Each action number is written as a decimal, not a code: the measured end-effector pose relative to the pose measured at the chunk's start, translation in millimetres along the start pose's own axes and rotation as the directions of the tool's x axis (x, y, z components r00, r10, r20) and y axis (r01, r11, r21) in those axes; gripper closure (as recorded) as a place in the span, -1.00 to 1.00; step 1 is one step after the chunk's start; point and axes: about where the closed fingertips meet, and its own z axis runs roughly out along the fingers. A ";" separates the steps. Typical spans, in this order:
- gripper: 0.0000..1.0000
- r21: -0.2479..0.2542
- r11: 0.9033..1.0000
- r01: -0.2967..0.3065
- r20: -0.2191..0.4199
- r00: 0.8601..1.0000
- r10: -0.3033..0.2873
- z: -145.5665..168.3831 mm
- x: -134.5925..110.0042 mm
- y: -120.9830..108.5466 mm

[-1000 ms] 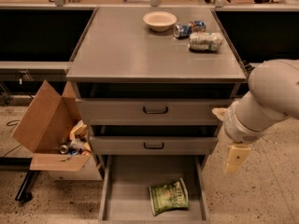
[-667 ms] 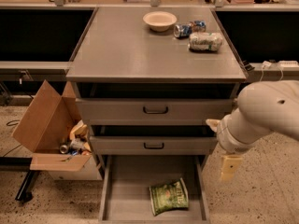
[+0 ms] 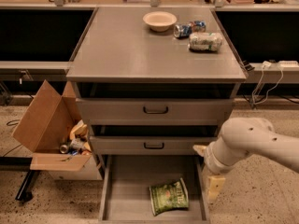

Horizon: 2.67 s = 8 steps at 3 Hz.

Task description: Pick green jalapeno chip bag from bottom drawer and place on counter

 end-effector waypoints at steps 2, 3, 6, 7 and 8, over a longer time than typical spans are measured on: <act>-1.00 -0.076 0.997 -0.013 0.060 0.998 0.018 55.6 3.4 11.8; -1.00 -0.138 0.989 0.062 0.069 0.996 -0.053 124.6 0.2 11.0; -1.00 -0.213 0.968 0.133 0.158 0.982 -0.101 244.5 -4.5 15.5; -1.00 -0.200 0.966 0.161 0.169 0.977 -0.128 260.7 -6.6 6.5; -1.00 -0.160 0.963 0.216 0.194 0.964 -0.183 292.7 -7.5 -14.0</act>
Offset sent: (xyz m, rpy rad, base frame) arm -0.0039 0.0085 -0.0431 0.0462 0.0579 0.0080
